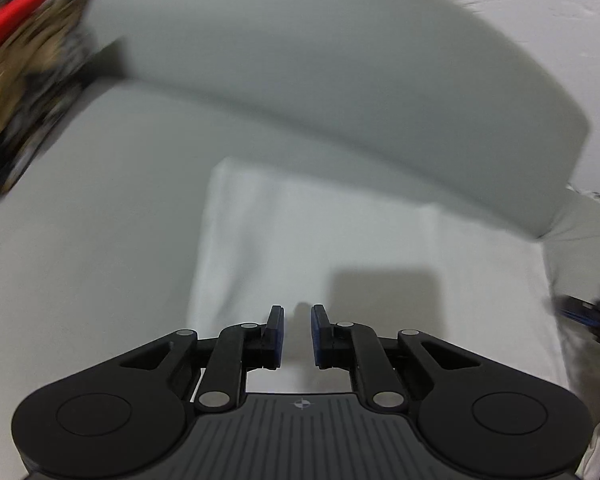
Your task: Fold clothes
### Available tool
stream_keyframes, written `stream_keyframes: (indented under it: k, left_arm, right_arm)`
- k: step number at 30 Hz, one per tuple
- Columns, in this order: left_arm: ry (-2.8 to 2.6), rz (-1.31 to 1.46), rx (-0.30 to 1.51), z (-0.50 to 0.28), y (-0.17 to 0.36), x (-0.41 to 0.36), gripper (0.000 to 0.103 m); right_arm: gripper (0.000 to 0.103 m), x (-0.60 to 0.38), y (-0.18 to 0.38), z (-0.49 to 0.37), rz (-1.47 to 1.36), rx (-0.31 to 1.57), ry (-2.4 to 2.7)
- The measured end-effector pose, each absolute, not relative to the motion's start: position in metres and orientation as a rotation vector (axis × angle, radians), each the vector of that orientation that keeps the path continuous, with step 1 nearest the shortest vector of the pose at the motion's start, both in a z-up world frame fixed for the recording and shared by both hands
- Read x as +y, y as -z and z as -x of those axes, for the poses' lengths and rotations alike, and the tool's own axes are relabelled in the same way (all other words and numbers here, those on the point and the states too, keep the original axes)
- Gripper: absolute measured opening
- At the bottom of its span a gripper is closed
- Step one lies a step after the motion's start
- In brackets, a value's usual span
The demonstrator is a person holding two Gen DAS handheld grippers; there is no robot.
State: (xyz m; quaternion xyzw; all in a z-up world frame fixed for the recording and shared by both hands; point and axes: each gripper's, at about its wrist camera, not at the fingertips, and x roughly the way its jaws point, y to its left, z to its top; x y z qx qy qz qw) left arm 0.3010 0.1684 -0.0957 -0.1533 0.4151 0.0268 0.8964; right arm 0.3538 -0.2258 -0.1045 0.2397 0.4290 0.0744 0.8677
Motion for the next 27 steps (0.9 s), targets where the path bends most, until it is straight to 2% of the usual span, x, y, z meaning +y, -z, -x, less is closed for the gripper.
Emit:
stream_keyframes:
  k: [2,4,6,13,14,16,18,20,21,22,23,27]
  left_arm:
    - [-0.048,0.224,0.866,-0.328,0.11,0.159,0.017]
    - [-0.108,0.214,0.919,-0.352,0.133,0.165,0.009]
    - [-0.175,0.233,0.873,-0.36,0.142,0.179,0.009]
    - [-0.309,0.173,0.809,-0.389,0.138,0.202,0.01]
    - [-0.314,0.176,0.815,-0.388,0.136,0.202,0.01]
    - [-0.32,0.183,0.829,-0.386,0.13,0.203,0.009]
    - [-0.271,0.185,0.874,-0.372,0.119,0.197,0.015]
    - [-0.221,0.172,0.88,-0.344,0.105,0.188,0.027]
    - [-0.196,0.178,0.879,-0.328,0.096,0.183,0.028]
    - [-0.167,0.198,0.878,-0.31,0.087,0.18,0.03]
    - [-0.136,0.227,0.882,-0.29,0.076,0.179,0.034]
    - [-0.036,0.292,0.916,-0.203,0.026,0.167,0.04]
  right_arm:
    - [0.015,-0.203,0.107,-0.373,-0.501,0.924,-0.247]
    - [0.019,-0.181,0.118,-0.395,-0.431,0.971,-0.287]
    - [0.0,-0.169,0.13,-0.412,-0.333,0.99,-0.261]
    - [0.0,-0.204,0.138,-0.449,-0.258,0.781,0.016]
    - [0.006,-0.206,0.137,-0.449,-0.226,0.762,0.098]
    - [0.0,-0.215,0.139,-0.45,-0.209,0.77,0.175]
    - [0.0,-0.227,0.131,-0.439,-0.286,0.791,0.156]
    - [0.02,-0.237,0.11,-0.412,-0.34,0.76,0.144]
    - [0.026,-0.241,0.096,-0.392,-0.343,0.724,0.143]
    - [0.039,-0.245,0.081,-0.368,-0.344,0.69,0.132]
    - [0.043,-0.251,0.065,-0.344,-0.348,0.661,0.119]
    - [0.043,-0.291,0.003,-0.254,-0.456,0.608,0.06]
